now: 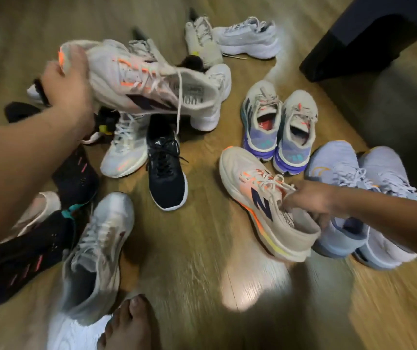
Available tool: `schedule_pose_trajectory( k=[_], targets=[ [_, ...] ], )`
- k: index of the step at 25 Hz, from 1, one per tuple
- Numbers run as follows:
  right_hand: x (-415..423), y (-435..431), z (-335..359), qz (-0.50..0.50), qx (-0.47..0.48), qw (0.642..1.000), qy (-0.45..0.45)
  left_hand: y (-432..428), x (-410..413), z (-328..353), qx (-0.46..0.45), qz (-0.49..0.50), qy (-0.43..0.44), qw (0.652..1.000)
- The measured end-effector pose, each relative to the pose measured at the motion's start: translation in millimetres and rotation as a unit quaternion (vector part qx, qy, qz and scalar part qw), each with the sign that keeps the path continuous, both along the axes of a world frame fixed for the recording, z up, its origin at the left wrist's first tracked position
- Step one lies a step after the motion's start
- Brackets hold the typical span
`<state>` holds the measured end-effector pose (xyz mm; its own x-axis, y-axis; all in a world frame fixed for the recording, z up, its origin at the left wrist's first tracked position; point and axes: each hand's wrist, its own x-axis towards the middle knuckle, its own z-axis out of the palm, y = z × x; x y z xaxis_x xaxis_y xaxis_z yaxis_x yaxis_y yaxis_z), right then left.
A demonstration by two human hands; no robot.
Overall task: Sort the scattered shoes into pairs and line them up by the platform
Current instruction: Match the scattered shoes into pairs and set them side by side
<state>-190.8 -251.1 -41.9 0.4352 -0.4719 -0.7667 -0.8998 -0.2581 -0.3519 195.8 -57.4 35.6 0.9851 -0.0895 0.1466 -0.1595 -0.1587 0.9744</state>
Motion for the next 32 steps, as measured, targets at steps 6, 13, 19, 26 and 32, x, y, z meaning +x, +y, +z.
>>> schedule_pose_trajectory(
  k=[6,13,19,26,32],
  targets=[
    [24,7,-5,0.203,-0.124,0.971,0.005,38,-64,-24,0.261,-0.227,0.1,0.933],
    [1,9,14,0.308,-0.139,0.939,0.068,-27,-180,-94,0.414,-0.433,0.13,0.79],
    [4,16,50,0.258,0.064,0.919,0.291,-66,-207,-121,0.445,-0.333,0.229,0.799],
    [86,28,47,0.357,-0.214,0.903,-0.102,-34,-178,-112,0.425,-0.338,0.046,0.839],
    [174,65,18,0.323,-0.196,0.903,-0.203,24,-63,-77,0.54,-0.404,-0.277,0.685]
  ],
)
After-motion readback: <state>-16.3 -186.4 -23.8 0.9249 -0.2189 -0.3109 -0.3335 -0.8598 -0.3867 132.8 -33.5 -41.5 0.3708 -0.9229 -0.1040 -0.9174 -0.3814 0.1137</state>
